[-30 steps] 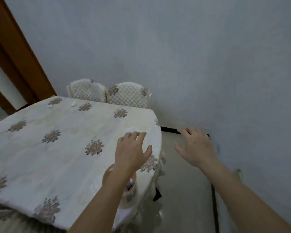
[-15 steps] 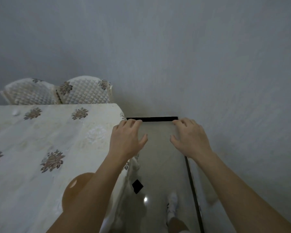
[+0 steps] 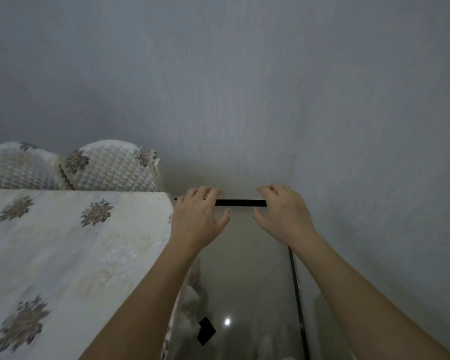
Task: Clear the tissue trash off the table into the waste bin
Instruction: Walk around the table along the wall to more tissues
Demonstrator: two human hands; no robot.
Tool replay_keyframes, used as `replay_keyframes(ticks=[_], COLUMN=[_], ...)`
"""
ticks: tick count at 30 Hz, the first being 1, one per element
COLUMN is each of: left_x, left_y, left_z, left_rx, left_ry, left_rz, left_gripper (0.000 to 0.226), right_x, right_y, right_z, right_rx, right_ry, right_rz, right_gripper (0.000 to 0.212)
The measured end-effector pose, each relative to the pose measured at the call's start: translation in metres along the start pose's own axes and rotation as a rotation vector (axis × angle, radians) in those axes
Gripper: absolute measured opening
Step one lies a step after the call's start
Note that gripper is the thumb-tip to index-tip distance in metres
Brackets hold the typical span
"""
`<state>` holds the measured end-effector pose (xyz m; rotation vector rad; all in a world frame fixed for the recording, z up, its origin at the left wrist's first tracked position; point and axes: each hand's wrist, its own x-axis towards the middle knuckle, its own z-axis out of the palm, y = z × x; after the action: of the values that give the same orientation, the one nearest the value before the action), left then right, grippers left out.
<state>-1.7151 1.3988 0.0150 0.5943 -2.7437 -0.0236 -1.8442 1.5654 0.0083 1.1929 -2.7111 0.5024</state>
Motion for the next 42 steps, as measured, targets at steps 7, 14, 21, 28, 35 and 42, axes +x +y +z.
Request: replay_keyframes(ticks=[7, 14, 21, 28, 35, 42], left_x=[0.092, 0.154, 0.227, 0.335, 0.409, 0.427], left_y=[-0.004, -0.051, -0.116, -0.201, -0.272, -0.337], left_z=[0.027, 0.052, 0.087, 0.112, 0.122, 0.133], left_rx=[-0.007, 0.017, 0.044, 0.047, 0.052, 0.089], left_ry=[0.017, -0.006, -0.009, 0.015, 0.024, 0.028], left_rz=[-0.081, -0.191, -0.305, -0.377, -0.438, -0.590], left_gripper=[0.054, 0.058, 0.061, 0.057, 0.059, 0.055], right_x=[0.113, 0.199, 0.309, 0.453, 0.561, 0.634], right_y=[0.040, 0.044, 0.031, -0.001, -0.042, -0.092], right_z=[0.014, 0.049, 0.094, 0.136, 0.173, 0.217], right_rx=[0.001, 0.020, 0.046, 0.037, 0.073, 0.120], right_ry=[-0.036, -0.098, -0.135, -0.166, -0.176, -0.223], right_rz=[-0.101, -0.195, -0.292, -0.356, -0.418, -0.538], right_gripper=[0.046, 0.045, 0.047, 0.049, 0.046, 0.045])
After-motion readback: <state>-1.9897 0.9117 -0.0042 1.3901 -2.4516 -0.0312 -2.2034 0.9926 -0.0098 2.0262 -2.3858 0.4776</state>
